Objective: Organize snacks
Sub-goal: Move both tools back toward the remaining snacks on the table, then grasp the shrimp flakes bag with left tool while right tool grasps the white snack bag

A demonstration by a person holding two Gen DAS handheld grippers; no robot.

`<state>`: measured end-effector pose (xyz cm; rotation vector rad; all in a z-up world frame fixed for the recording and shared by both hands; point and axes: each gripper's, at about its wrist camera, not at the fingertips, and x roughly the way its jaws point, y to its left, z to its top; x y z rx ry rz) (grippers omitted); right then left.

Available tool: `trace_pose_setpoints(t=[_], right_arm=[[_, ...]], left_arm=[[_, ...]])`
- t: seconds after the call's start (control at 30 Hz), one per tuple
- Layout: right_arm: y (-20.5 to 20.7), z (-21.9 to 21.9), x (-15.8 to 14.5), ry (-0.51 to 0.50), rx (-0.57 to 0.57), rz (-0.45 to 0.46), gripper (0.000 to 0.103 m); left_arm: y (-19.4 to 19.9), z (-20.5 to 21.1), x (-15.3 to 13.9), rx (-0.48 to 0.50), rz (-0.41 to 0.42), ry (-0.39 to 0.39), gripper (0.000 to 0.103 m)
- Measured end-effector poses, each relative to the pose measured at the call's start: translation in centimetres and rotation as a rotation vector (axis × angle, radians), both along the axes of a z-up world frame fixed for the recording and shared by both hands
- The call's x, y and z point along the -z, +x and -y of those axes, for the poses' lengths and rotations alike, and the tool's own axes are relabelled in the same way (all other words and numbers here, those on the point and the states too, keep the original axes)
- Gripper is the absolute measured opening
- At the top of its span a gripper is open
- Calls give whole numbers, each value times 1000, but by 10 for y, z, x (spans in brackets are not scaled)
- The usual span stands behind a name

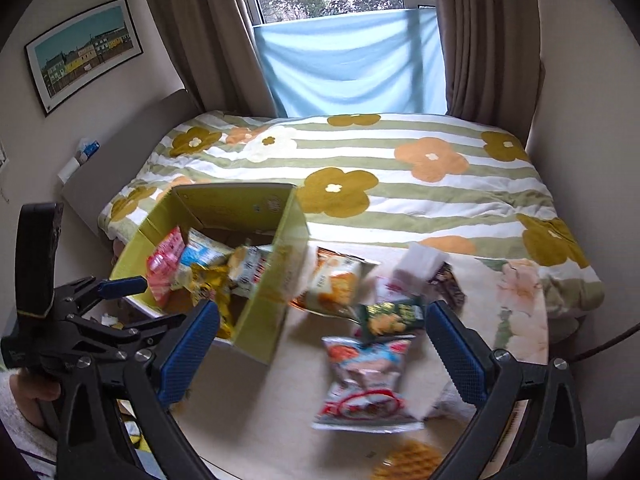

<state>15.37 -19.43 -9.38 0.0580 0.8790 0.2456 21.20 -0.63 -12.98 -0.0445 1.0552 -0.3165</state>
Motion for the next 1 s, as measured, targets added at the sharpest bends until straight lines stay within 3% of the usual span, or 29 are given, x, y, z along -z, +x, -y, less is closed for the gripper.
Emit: trace_pose_setpoints(t=[0.23,0.47,0.67,1.0], right_arm=[[-17,66,22,23,-35,-38,102],[-23,113,58,-14,-100,-112,102],[-16,135,91,-74,-113,-177,102],[-4,138,130,-159,-186,-254,102]], left_arm=[[-9,62,20,-49,-53,-16,101],[-5,111,66,-89,-171,-41,101],[9,132,107,-112,-313,-84,101],[36,150,154,-174,-403,-61,101]])
